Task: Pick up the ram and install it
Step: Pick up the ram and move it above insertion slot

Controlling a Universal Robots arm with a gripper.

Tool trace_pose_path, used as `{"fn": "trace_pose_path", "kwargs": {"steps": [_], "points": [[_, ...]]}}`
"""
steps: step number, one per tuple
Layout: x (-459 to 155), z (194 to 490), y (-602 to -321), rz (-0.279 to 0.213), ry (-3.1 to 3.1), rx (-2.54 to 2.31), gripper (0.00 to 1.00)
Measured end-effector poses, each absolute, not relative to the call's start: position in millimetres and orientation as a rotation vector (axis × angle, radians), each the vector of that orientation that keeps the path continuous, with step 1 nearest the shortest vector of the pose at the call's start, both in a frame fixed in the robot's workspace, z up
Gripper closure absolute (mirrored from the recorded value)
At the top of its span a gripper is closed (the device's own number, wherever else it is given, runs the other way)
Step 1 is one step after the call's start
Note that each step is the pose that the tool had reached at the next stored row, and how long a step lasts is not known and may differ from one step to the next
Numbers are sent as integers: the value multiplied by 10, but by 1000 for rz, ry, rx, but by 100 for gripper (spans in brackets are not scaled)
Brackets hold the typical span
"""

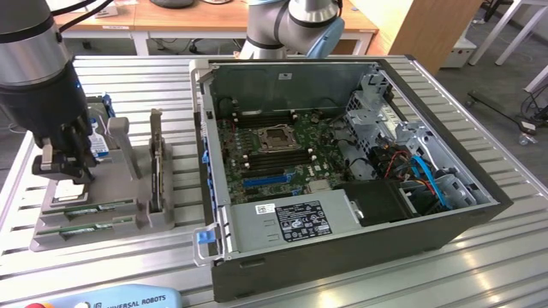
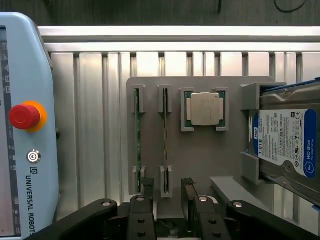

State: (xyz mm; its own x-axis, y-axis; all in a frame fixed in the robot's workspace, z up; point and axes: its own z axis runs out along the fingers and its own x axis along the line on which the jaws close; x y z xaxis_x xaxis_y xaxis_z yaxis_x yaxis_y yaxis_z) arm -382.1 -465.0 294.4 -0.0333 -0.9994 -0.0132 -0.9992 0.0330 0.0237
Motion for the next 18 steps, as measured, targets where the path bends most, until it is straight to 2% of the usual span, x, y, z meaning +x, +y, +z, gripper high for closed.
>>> {"fn": "trace_pose_path", "kwargs": {"steps": [7,18], "points": [[-3827,2921,-4664,-41,-2253,2179,64],[-3832,2728,-4666,-34,-2256,2183,64]]}}
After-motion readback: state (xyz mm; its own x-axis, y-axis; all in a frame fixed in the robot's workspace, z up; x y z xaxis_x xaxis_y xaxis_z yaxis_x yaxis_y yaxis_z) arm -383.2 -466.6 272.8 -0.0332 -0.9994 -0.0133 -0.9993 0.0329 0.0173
